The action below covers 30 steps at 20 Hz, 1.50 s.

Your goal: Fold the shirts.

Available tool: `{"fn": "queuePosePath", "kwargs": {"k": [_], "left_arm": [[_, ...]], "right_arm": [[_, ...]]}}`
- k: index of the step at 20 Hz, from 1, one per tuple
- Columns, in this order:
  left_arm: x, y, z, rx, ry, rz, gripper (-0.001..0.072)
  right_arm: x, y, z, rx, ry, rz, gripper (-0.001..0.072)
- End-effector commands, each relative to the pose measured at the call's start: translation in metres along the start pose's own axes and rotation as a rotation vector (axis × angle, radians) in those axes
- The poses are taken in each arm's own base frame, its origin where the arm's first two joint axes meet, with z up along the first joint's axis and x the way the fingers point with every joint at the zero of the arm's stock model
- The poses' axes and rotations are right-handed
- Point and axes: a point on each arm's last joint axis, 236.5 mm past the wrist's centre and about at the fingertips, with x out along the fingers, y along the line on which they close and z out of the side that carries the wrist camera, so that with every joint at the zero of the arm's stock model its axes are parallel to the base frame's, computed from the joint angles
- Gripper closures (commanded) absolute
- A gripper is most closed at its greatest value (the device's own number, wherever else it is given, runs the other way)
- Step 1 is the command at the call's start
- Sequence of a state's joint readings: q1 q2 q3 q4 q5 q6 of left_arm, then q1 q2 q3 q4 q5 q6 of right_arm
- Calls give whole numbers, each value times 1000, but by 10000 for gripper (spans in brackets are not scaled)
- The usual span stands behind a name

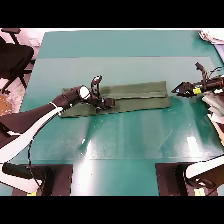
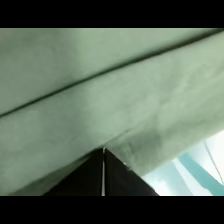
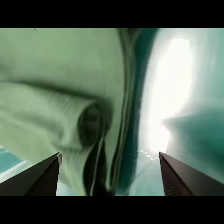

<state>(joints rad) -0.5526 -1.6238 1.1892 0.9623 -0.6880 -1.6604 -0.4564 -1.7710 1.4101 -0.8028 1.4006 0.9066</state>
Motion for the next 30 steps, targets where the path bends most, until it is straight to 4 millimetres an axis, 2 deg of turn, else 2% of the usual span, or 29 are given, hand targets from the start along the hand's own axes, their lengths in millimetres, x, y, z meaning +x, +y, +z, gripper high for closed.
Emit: {"fn": "queuePosePath", "kwargs": {"k": [1, 5, 11, 17, 21, 22, 23, 25, 26, 30], "left_arm": [[2, 1, 0, -11, -1, 3, 679], [2, 1, -1, -10, 2, 3, 679], [1, 0, 1, -8, 0, 1, 679], [-6, -12, 14, 17, -26, -15, 678], [-5, -1, 15, 61, -28, 30, 679], [-4, 3, 14, 72, -25, 44, 679], [-1, 8, 13, 82, -18, 58, 679], [5, 14, 7, 81, 5, 72, 678], [7, 15, 6, 80, 10, 75, 679], [8, 16, 8, 78, 2, 74, 679]], "right_arm": [[19, -6, 5, 22, 23, 51, -8], [34, -6, 3, 69, 35, 123, -8], [50, 14, 1, 53, 65, 185, -8], [71, 33, -3, 2, 114, 177, -8], [73, 36, -5, -3, 123, 180, 10], [73, 37, -6, -3, 127, 183, 52], [73, 38, -7, -3, 131, 187, 177], [73, 44, -10, -15, 146, 204, 656], [73, 49, -10, -27, 147, 223, 687], [63, 68, -4, -54, 124, 267, 688]]}}
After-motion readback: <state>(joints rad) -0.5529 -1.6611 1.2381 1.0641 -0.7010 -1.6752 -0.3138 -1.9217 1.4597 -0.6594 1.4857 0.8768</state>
